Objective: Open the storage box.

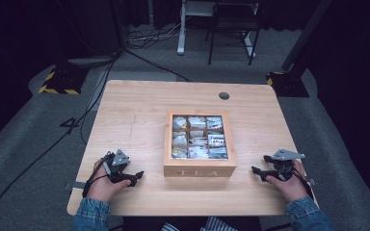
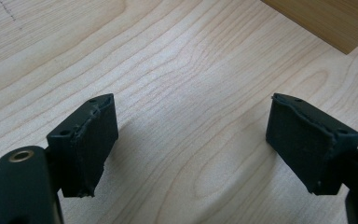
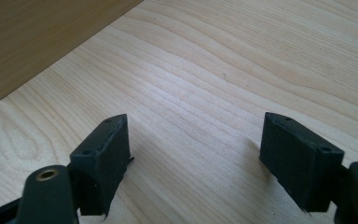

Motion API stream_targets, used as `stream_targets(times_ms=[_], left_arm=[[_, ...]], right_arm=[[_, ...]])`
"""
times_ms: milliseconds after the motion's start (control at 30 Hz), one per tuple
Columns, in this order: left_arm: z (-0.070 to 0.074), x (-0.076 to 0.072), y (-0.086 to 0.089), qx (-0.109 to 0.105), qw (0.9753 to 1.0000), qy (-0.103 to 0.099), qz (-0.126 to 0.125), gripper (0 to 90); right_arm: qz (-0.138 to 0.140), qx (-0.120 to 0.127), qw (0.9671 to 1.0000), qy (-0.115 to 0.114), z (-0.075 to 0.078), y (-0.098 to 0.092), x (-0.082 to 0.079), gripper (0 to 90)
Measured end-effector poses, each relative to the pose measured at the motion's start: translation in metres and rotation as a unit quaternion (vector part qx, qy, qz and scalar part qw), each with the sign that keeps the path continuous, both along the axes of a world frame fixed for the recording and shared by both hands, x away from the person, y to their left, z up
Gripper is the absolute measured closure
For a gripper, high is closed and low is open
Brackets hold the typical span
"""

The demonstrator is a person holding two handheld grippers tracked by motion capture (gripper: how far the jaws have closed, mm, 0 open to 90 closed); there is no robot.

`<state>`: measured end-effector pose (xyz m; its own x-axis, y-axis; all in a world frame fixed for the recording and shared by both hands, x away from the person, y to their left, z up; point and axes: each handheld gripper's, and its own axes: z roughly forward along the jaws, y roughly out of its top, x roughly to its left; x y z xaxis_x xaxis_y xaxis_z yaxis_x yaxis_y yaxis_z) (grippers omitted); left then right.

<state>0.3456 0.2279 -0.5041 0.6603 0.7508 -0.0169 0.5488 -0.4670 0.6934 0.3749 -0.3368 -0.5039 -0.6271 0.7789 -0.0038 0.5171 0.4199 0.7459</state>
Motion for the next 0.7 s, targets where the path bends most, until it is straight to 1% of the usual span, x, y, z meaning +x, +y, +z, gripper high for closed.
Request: stream_targets(times_ms=[367,467,500,533,567,600,667,700], left_arm=[[-0.0002,-0.0001,-0.0010,-0.003,1.0000,0.001,0.007,17.4],[-0.0003,0.0003,-0.0010,-0.003,1.0000,-0.001,0.009,17.4],[-0.0002,0.0006,-0.0010,-0.002,0.9999,-0.002,0.011,17.5],[-0.0002,0.0008,-0.0010,-0.002,0.9999,-0.001,0.011,17.5],[-0.0004,0.0009,-0.0013,-0.004,0.9999,0.000,0.012,17.4],[-0.0003,0.0013,-0.0012,-0.004,0.9999,0.000,0.012,17.4],[0.0001,0.0016,-0.0007,-0.001,0.9999,0.001,0.011,17.4],[0.0001,0.0016,-0.0007,-0.001,0.9999,0.001,0.011,17.4]], right_arm=[[0.000,0.000,1.0000,0.000,0.0000,0.0001,0.0000,24.3],[-0.003,0.000,1.0000,0.000,0.0000,0.0005,-0.0002,24.5],[-0.002,0.000,1.0000,-0.001,0.0003,0.0010,-0.0015,28.2],[-0.002,0.000,1.0000,-0.001,0.0003,0.0010,-0.0015,28.2],[0.001,0.001,1.0000,-0.003,0.0003,0.0011,-0.0019,30.8],[0.008,0.004,0.9999,-0.005,0.0006,0.0015,-0.0035,36.6],[0.011,0.008,0.9999,-0.006,0.0009,0.0016,-0.0049,46.4],[0.011,0.008,0.9999,-0.006,0.0009,0.0016,-0.0049,46.4]])
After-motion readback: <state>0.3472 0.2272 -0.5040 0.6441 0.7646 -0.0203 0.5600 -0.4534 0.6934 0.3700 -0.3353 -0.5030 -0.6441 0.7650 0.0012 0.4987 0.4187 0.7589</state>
